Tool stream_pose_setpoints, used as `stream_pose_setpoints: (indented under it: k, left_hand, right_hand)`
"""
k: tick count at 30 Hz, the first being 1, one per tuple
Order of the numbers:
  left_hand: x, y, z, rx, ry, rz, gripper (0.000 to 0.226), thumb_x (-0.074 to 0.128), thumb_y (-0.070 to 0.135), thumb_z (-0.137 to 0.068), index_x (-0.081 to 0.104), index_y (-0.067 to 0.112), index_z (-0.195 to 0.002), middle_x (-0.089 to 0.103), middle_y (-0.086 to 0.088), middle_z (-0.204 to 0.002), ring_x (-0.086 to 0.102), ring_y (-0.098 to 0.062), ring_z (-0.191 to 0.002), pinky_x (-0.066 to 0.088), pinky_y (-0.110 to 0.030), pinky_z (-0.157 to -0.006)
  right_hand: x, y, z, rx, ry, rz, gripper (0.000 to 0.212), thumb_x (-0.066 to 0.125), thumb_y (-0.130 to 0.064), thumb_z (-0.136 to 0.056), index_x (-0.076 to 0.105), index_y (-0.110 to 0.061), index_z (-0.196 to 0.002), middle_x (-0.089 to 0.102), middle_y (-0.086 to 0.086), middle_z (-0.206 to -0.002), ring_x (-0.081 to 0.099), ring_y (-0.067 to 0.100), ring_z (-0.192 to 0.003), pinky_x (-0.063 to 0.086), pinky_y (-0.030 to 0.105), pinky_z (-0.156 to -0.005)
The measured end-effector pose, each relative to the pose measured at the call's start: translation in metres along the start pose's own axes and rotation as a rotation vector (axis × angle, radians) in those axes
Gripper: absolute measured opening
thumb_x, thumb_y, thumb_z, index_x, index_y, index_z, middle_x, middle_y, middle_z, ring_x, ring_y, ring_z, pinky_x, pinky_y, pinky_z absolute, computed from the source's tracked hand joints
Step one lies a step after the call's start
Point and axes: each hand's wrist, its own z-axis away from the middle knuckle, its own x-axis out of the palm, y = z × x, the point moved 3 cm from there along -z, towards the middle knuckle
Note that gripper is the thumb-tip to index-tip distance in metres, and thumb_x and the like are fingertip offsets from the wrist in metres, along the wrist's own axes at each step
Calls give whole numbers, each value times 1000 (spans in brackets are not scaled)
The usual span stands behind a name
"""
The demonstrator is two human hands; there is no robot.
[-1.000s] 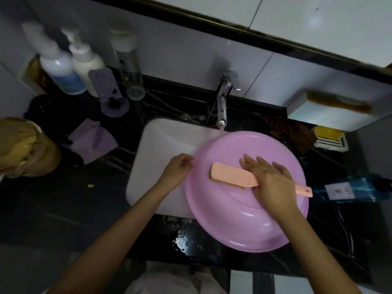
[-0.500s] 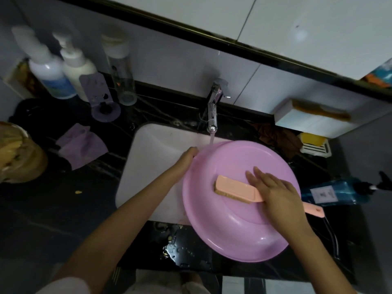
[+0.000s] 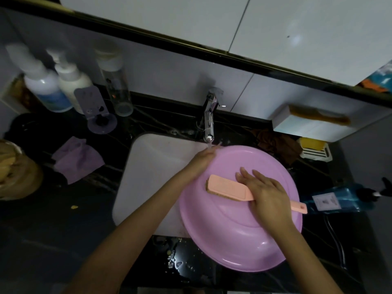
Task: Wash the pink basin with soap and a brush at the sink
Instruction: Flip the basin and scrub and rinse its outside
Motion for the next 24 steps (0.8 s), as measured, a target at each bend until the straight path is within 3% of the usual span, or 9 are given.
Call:
stream_pose_setpoints:
  k: [3, 6, 9, 11, 13, 15, 18, 21, 24]
  left_hand:
    - [10, 16, -3, 130, 36, -531, 43, 39, 27, -100, 40, 22, -142, 44, -7, -144, 43, -24, -130, 33, -31, -105]
    - [3, 20, -7, 13, 7, -132, 31, 43, 22, -98, 63, 15, -120, 66, -4, -117, 58, -21, -110, 45, -26, -94]
    - [-2, 8, 8, -174, 39, 309, 23, 49, 13, -93, 69, 15, -82, 70, 1, -68, 64, -15, -69, 50, -18, -60]
    - [2, 1, 14, -164, 84, 268, 23, 48, 20, -93, 70, 21, -88, 72, -2, -87, 64, -17, -81, 50, -23, -71]
    - [3, 3, 9, -75, 117, -31, 30, 42, 22, -96, 63, 22, -118, 60, -5, -128, 56, -20, -113, 43, -30, -97]
    - [6, 12, 1, 32, 87, -289, 39, 39, 19, -97, 50, 16, -135, 47, -5, -142, 44, -20, -129, 33, -30, -108]
    - [5, 20, -4, 7, 25, -88, 35, 43, 22, -94, 63, 12, -121, 63, -7, -121, 57, -21, -114, 42, -31, -101]
    - [-1, 7, 4, -213, 31, 257, 28, 43, 26, -96, 67, 16, -84, 69, -2, -69, 65, -13, -64, 50, -17, -58]
    - [-4, -14, 25, -279, 40, 281, 27, 48, 37, -93, 67, 21, -85, 70, 2, -76, 65, -10, -64, 48, -20, -61]
  right_hand:
    - [0, 0, 1, -2, 6, -5, 57, 57, -6, -66, 65, -22, -121, 63, -1, -125, 62, 26, -113, 50, 37, -85]
    - [-1, -1, -1, 3, 0, -10, 57, 59, -5, -67, 65, -22, -121, 63, -1, -125, 62, 26, -113, 50, 38, -86]
    - [-1, -4, -1, 22, 3, -16, 57, 60, -4, -66, 65, -23, -120, 63, -2, -124, 62, 25, -112, 50, 38, -85]
    - [1, -3, 0, 42, 15, -20, 60, 69, 2, -65, 65, -22, -120, 64, -2, -123, 62, 26, -113, 50, 40, -85]
    - [2, -3, 3, 53, 13, -25, 65, 76, 4, -60, 66, -21, -120, 64, -1, -123, 62, 27, -113, 50, 41, -85]
    - [0, -3, 2, 52, 16, -31, 67, 78, 4, -59, 66, -20, -120, 64, 0, -123, 62, 27, -113, 50, 41, -85]
    - [1, -4, 1, 52, 1, -17, 67, 78, 3, -57, 66, -20, -119, 64, -1, -122, 62, 27, -112, 50, 40, -85]
    - [3, -3, -2, 63, -6, -26, 68, 78, 2, -57, 66, -22, -119, 64, -2, -122, 62, 25, -112, 50, 38, -85]
    - [4, -2, -1, 85, 5, -40, 66, 75, 3, -60, 66, -23, -120, 63, -3, -124, 62, 24, -113, 49, 37, -86]
